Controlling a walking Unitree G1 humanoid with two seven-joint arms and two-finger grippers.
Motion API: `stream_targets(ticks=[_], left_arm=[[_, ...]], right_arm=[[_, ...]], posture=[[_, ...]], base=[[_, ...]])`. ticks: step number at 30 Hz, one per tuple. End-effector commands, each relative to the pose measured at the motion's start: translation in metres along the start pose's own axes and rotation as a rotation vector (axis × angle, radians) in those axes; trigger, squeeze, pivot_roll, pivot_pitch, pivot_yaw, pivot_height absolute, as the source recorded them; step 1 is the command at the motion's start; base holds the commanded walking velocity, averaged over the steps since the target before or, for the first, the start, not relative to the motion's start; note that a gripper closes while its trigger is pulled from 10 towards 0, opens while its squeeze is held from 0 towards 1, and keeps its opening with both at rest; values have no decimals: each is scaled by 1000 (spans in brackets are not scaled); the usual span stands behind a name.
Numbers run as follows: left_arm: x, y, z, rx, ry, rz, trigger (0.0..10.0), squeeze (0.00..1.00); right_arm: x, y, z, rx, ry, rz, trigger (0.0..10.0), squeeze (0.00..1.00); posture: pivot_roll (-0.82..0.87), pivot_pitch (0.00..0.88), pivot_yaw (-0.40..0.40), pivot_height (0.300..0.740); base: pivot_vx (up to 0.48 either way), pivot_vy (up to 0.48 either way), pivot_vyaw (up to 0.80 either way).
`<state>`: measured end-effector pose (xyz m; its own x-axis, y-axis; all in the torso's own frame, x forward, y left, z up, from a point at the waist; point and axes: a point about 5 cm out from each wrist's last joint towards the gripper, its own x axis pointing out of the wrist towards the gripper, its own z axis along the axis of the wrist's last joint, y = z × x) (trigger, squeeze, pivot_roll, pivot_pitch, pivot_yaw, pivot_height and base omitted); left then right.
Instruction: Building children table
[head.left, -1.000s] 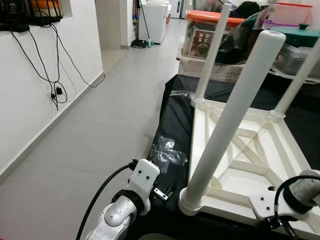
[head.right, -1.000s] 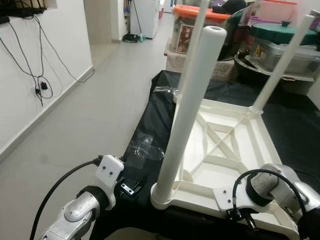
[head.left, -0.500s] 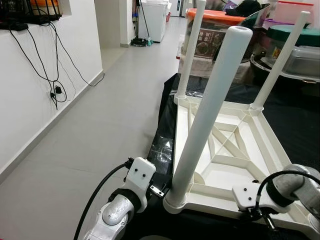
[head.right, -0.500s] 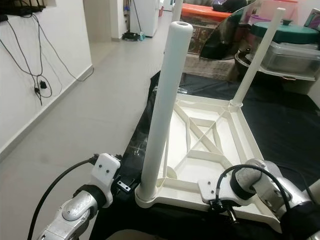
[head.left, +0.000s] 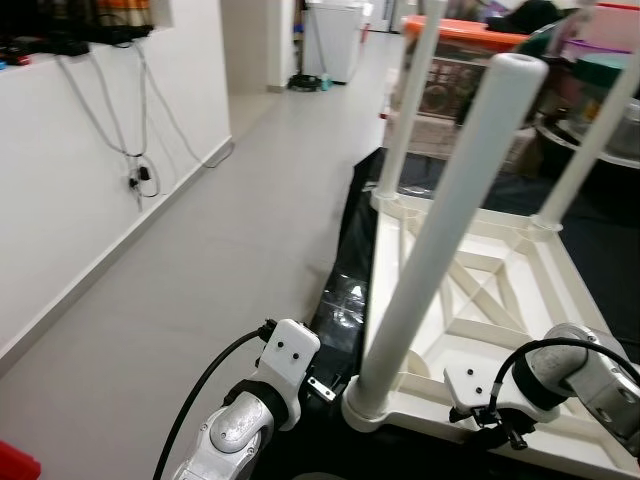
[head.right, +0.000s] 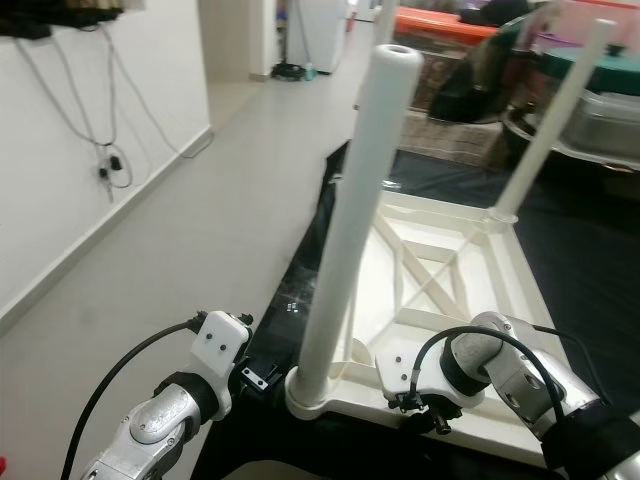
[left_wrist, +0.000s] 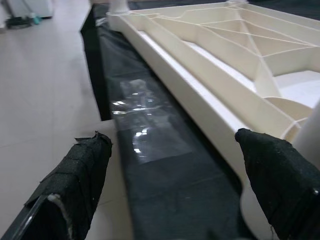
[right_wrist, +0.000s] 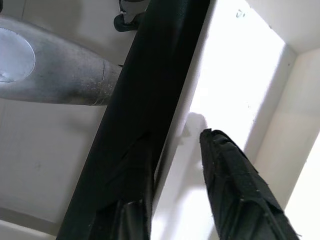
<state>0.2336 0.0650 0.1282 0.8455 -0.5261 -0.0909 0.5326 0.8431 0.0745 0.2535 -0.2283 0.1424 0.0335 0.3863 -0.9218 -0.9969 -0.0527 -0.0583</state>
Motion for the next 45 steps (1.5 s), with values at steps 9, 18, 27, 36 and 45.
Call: stream_targets(ticks=[9, 18, 27, 36, 45], left_arm=[[-13, 9, -6, 24, 18, 1, 10000, 0], [-11, 8, -6, 31, 15, -5, 10000, 0], [-9, 8, -6, 53, 0, -16, 10000, 0], [-8, 10, -6, 57, -8, -17, 10000, 0], [-8, 10, -7, 55, -8, -18, 10000, 0]], right_arm=[[-50, 16, 0, 20, 16, -26, 10000, 0], [-74, 18, 2, 117, -113, -190, 10000, 0], [-80, -10, 3, 470, -481, -871, 10000, 0], [-74, -18, 7, 632, -659, -1140, 10000, 0], [-65, -20, 19, 816, -825, -1362, 10000, 0]], posture=[[97, 0, -92, 740], [89, 0, -85, 740], [82, 0, -67, 740], [80, 0, -65, 740], [80, 0, -65, 740]], base=[[0, 0, 0], [0, 0, 0], [0, 0, 0], [-156, 0, 0], [-346, 0, 0]])
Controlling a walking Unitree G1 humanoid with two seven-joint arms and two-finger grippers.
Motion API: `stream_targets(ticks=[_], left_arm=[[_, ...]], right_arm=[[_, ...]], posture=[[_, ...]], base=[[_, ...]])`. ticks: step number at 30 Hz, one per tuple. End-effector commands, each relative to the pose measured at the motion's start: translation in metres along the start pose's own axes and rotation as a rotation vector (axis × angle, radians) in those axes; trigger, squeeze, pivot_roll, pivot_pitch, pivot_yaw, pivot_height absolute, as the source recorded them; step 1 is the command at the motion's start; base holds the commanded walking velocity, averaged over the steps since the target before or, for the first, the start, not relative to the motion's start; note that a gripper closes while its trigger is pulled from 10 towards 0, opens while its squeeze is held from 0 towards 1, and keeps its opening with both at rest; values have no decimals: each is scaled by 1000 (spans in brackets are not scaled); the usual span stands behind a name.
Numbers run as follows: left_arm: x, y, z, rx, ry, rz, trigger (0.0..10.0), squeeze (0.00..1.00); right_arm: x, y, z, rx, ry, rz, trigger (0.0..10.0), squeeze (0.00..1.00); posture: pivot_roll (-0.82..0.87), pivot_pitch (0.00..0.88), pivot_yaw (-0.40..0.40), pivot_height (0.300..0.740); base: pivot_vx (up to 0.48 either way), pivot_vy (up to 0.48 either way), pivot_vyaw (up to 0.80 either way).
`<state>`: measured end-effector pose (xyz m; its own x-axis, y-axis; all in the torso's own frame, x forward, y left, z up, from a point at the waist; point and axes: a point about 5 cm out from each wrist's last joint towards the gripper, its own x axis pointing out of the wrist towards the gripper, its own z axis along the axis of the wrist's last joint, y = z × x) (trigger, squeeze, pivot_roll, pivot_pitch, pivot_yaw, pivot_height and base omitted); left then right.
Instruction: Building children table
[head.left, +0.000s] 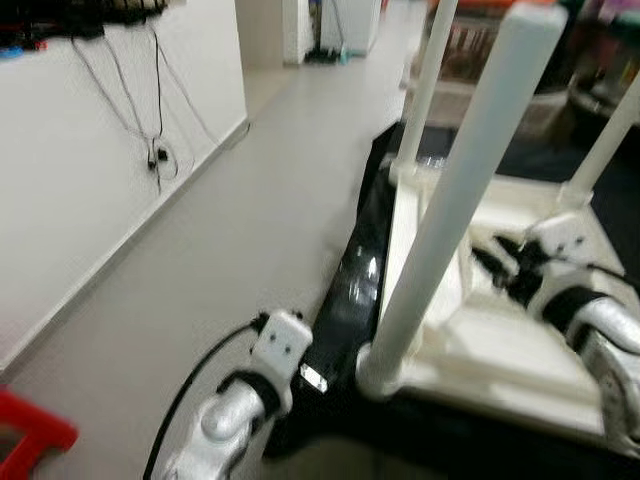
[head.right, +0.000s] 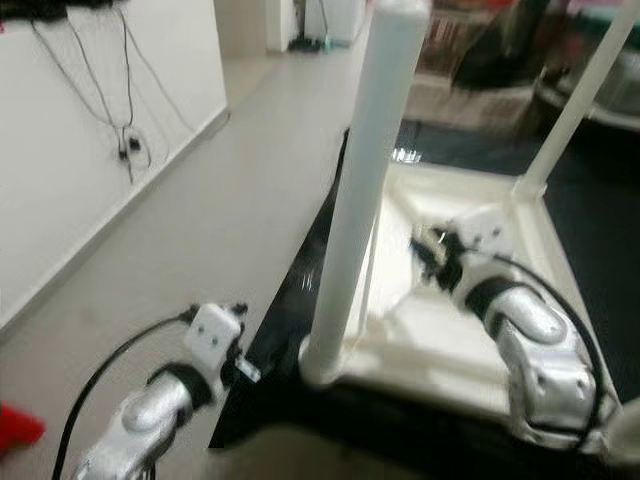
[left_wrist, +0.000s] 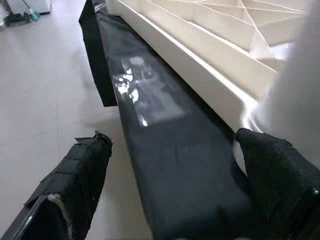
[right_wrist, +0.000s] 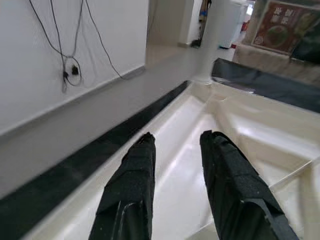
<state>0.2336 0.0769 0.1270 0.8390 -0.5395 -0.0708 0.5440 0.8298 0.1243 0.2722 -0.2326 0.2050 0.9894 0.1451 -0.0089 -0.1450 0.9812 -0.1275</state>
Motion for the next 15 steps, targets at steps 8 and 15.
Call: stream_targets(ticks=[8, 15], left_arm=[[-2, 1, -5, 10, 18, -4, 10000, 0], [-1, 0, -6, 13, 19, -14, 10000, 0]], right_arm=[[-10, 5, 1, 52, -86, -138, 10000, 0], [-23, 21, -17, 84, -67, -187, 10000, 0]], posture=[[89, 0, -63, 740], [89, 0, -58, 740]], base=[[-152, 0, 0], [0, 0, 0]])
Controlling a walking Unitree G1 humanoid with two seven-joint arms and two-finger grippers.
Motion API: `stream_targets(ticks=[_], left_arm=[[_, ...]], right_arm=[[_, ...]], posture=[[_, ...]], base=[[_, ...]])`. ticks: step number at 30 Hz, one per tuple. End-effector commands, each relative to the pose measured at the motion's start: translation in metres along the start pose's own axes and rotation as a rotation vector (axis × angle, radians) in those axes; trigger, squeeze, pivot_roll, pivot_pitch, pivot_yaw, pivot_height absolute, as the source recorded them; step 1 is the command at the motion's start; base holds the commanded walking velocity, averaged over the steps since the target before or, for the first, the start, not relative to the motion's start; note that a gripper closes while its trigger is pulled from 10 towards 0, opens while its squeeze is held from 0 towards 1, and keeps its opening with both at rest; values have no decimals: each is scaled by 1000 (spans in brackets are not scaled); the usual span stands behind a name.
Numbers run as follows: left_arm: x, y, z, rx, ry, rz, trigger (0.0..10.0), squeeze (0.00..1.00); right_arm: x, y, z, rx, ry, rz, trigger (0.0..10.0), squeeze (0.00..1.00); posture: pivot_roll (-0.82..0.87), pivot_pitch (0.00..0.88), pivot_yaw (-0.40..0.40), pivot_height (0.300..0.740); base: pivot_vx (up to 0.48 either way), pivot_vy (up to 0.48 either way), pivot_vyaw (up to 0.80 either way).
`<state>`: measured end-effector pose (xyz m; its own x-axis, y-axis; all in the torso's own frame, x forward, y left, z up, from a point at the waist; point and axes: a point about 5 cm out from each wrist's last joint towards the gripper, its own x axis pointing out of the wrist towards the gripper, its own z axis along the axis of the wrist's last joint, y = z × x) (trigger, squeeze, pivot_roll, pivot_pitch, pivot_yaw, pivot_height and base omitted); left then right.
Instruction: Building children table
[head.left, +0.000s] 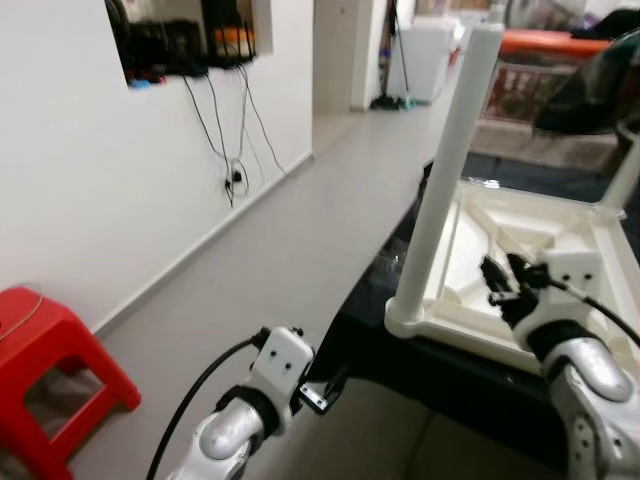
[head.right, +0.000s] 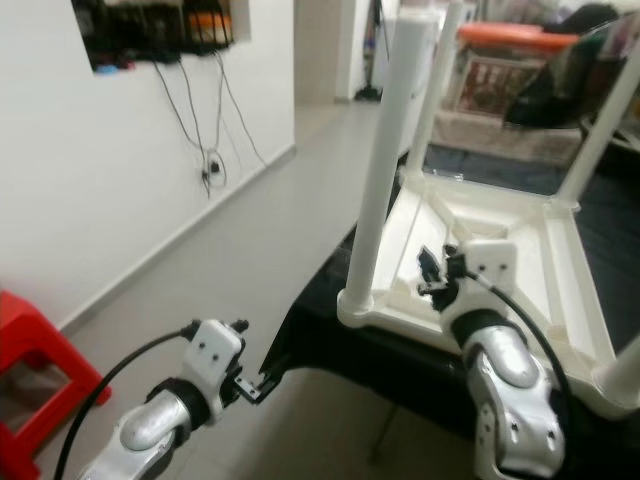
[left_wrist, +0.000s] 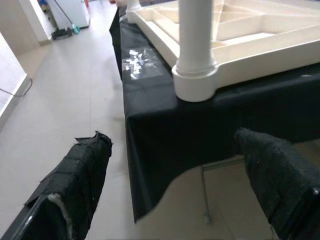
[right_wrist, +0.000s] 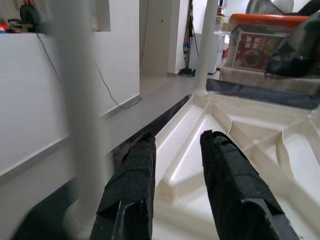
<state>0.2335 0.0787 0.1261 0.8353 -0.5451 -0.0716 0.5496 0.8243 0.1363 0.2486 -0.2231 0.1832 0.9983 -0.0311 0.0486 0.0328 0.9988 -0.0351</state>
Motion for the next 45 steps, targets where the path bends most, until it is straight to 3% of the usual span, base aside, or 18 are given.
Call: stream_targets(ticks=[1, 3, 6, 11, 13, 19, 26, 45], left_arm=[[0, -1, -5, 1, 19, -8, 10000, 0], [0, -1, -5, 1, 19, -8, 10000, 0], [3, 0, -3, 1, 9, -2, 10000, 0], [6, 0, -1, 0, 0, 5, 10000, 0], [10, -2, 0, 3, -7, 0, 10000, 0], [13, -3, -2, 6, 5, -2, 10000, 0], [15, -3, -6, 14, 25, -3, 10000, 0], [15, -4, -10, 15, 33, -21, 10000, 0]], right_arm=[[-6, 10, -2, 20, -26, -27, 10000, 0], [-6, 10, -2, 20, -26, -27, 10000, 0], [-21, 33, -15, 58, -22, -40, 10000, 0], [-29, 49, -25, 49, -8, -20, 10000, 0], [-34, 65, -37, 49, 20, -9, 10000, 0], [-37, 75, -45, 44, 29, -4, 10000, 0], [-37, 77, -49, 52, 27, -25, 10000, 0], [-38, 91, -60, 87, 60, 48, 10000, 0]], posture=[[88, 0, -55, 740], [88, 0, -55, 740], [91, 0, -54, 740], [93, 0, -51, 740], [96, 0, -50, 740], [104, 0, -52, 740], [107, 0, -50, 740], [113, 0, -49, 740]], base=[[0, 0, 0], [0, 0, 0], [0, 0, 0], [0, 0, -320], [0, 0, -800], [0, 0, -796], [0, -173, -736], [31, -458, 0]])
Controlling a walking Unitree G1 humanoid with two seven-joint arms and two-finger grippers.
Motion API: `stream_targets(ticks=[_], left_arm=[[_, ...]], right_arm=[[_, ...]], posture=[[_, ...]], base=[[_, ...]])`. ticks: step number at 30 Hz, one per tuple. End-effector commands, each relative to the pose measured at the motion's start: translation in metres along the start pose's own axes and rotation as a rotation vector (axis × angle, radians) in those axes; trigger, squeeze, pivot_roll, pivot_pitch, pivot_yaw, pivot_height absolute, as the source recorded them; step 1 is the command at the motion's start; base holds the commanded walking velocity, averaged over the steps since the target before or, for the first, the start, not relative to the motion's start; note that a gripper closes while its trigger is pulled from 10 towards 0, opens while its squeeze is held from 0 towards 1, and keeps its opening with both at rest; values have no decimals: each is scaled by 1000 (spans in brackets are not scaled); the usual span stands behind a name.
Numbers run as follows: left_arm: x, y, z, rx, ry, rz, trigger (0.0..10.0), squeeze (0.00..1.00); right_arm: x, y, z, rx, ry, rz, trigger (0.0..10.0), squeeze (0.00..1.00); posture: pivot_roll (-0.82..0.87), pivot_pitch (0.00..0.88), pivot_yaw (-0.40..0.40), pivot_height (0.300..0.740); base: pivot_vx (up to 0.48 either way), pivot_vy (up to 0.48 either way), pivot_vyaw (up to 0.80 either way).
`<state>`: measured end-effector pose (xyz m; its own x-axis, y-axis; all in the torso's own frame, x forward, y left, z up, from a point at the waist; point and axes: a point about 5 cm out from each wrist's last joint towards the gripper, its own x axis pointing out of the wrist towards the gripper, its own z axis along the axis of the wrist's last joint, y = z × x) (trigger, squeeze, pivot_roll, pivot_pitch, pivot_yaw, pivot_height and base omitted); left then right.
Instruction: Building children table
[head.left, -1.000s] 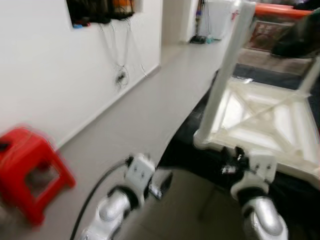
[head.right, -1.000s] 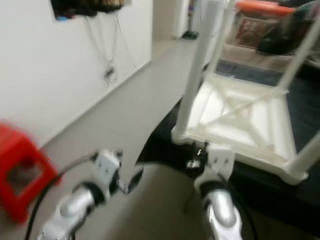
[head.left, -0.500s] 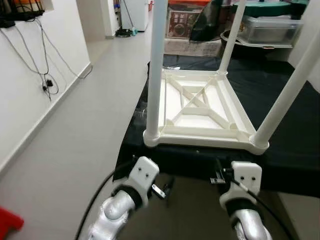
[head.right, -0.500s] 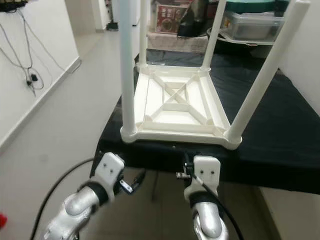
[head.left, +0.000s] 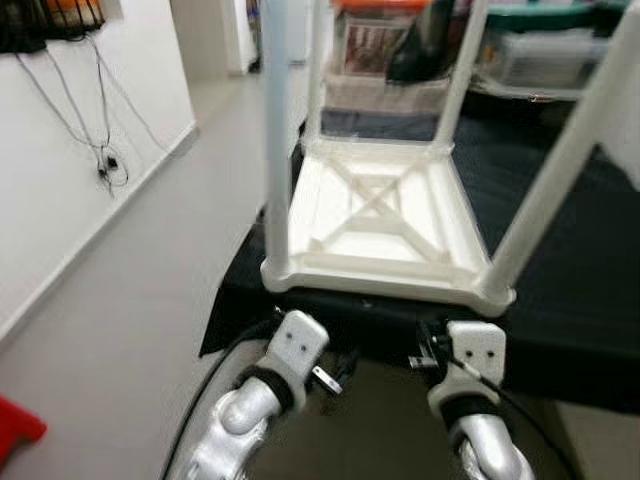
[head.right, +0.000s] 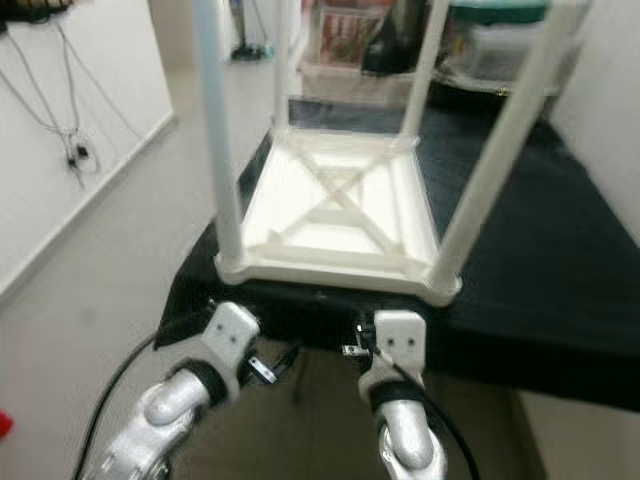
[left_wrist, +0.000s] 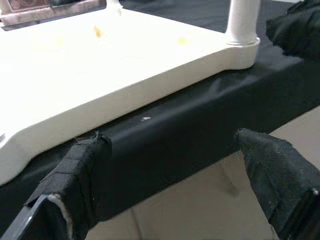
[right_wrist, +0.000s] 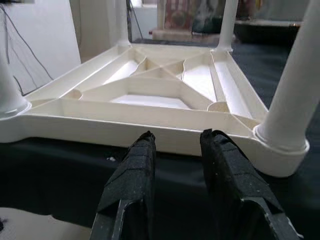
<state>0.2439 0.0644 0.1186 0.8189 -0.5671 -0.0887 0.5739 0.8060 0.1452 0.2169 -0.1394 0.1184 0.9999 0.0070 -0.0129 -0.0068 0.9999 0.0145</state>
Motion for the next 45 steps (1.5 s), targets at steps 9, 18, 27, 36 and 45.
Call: stream_targets(ticks=[9, 18, 27, 36, 45], left_arm=[[-2, 6, -4, -20, 19, 26, 10000, 0], [-1, 6, -4, -31, 16, 28, 10000, 0], [-1, 7, -4, -35, 15, 29, 10000, 0], [-2, 6, -3, -39, 17, 26, 10000, 0], [-4, 5, -3, -43, 20, 25, 10000, 0]], right_arm=[[1, 7, 0, 38, -1, 21, 10000, 0], [2, 4, 1, 22, -15, 10, 10000, 1000], [13, 4, 22, -14, -114, 34, 10000, 0], [29, 2, 51, -30, -212, 39, 10000, 1000], [52, -2, 70, -4, -265, 36, 10000, 0]], posture=[[112, 0, -47, 740], [112, 0, -48, 740], [112, 0, -47, 740], [111, 0, -45, 740], [118, 0, -50, 740]], base=[[136, -163, 0], [0, 0, 0], [0, 0, 0], [0, 0, 0], [0, 0, 0]])
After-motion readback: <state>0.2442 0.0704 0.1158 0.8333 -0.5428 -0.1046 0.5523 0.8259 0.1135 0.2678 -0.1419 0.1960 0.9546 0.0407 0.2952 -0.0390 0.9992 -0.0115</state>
